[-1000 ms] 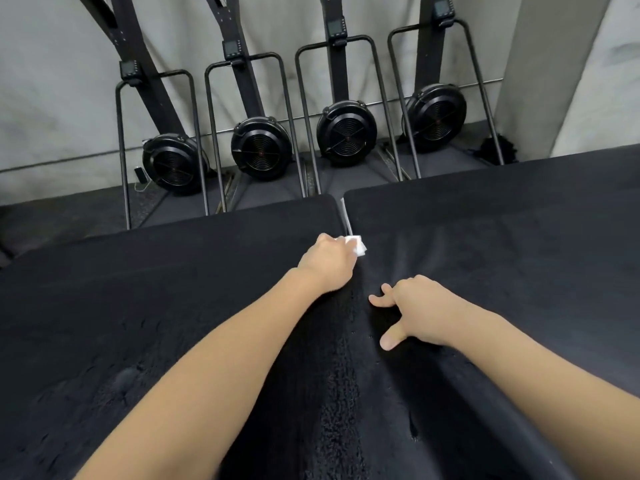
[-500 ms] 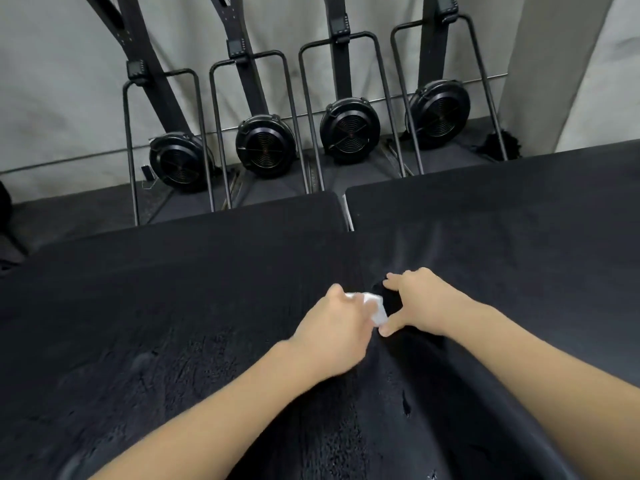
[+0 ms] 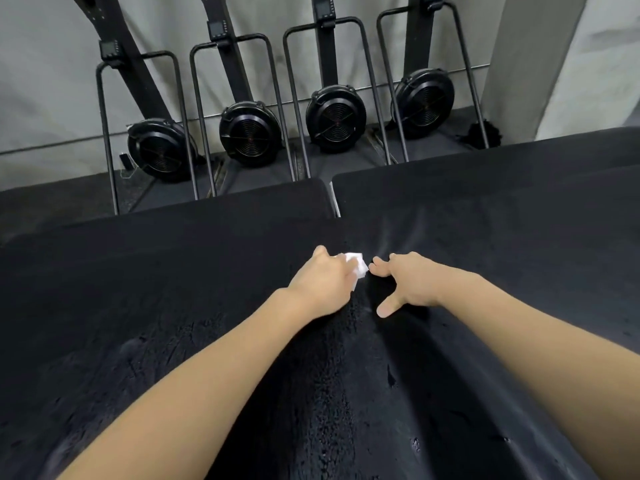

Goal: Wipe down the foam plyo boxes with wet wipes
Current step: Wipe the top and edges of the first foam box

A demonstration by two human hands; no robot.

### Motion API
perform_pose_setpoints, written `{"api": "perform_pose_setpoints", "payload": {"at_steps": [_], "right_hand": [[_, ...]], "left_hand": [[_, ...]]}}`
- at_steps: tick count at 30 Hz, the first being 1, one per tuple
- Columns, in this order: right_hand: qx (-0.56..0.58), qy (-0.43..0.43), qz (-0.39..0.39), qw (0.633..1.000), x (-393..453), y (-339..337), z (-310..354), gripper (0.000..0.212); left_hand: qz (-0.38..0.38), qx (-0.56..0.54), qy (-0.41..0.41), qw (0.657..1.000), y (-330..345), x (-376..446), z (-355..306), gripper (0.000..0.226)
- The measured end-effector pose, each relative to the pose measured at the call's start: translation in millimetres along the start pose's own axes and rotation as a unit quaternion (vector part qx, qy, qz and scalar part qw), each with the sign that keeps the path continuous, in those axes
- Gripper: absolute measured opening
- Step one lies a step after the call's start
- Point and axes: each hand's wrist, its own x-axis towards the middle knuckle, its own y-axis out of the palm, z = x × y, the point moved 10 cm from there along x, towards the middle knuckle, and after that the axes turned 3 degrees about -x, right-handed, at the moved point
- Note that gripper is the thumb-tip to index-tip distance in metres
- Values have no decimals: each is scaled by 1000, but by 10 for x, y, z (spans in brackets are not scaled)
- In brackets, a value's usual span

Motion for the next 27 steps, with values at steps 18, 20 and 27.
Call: {"api": "perform_pose_setpoints", "payload": {"at_steps": [18, 20, 27], "right_hand": [[48, 22, -49, 997, -993, 206, 149, 61], [34, 23, -35, 999, -1161, 357, 168, 77], [34, 14, -28, 999, -1415, 643, 214, 92]], "left_hand": [[34, 2, -39, 999, -2, -992, -244, 35], [36, 3, -40, 999, -28, -1011, -302, 25], [42, -50, 63, 996, 78, -1631, -774, 29]]}}
